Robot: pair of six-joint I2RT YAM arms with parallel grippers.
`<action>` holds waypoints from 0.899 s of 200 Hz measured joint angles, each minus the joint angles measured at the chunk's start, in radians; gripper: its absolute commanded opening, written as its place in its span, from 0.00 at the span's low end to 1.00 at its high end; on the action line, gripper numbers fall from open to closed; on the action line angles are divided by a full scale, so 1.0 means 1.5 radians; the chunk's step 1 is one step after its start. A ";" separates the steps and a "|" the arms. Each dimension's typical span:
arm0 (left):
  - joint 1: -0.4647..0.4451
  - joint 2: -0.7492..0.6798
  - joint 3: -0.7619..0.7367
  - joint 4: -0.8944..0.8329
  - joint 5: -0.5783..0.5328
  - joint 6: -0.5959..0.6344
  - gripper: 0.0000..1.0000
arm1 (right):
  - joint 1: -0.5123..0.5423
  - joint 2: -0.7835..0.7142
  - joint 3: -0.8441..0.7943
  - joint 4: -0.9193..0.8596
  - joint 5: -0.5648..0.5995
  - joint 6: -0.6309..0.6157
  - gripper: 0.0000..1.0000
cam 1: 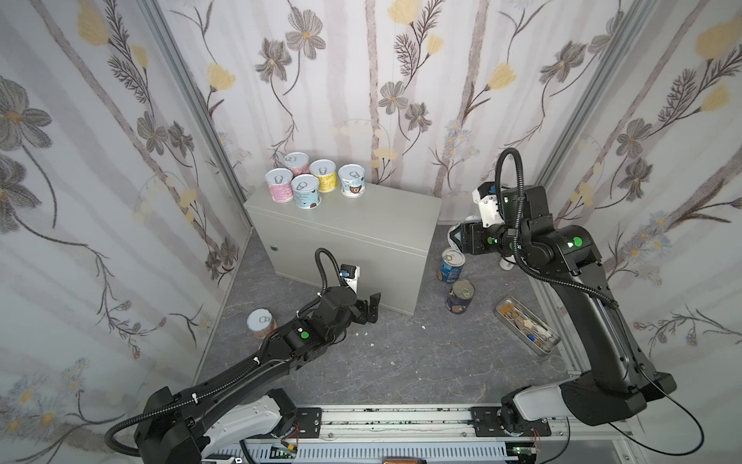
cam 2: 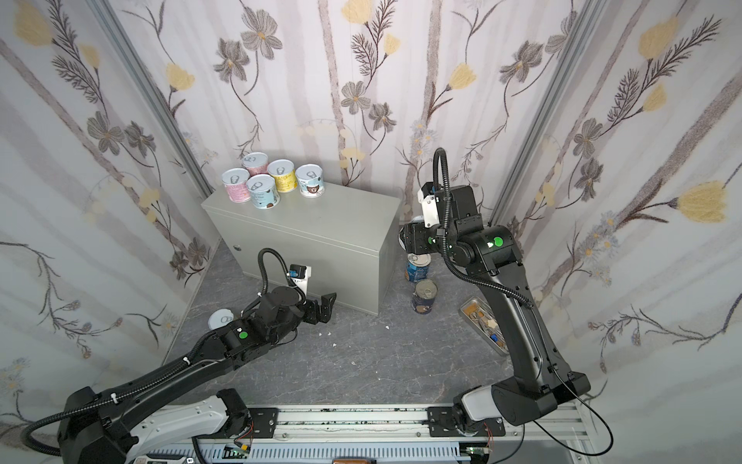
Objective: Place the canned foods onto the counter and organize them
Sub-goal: 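Carry the white-lidded can with right gripper up over the cabinet top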
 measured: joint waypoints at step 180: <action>0.001 0.014 0.029 -0.022 0.002 0.022 1.00 | 0.141 0.187 0.232 -0.075 0.027 -0.015 0.53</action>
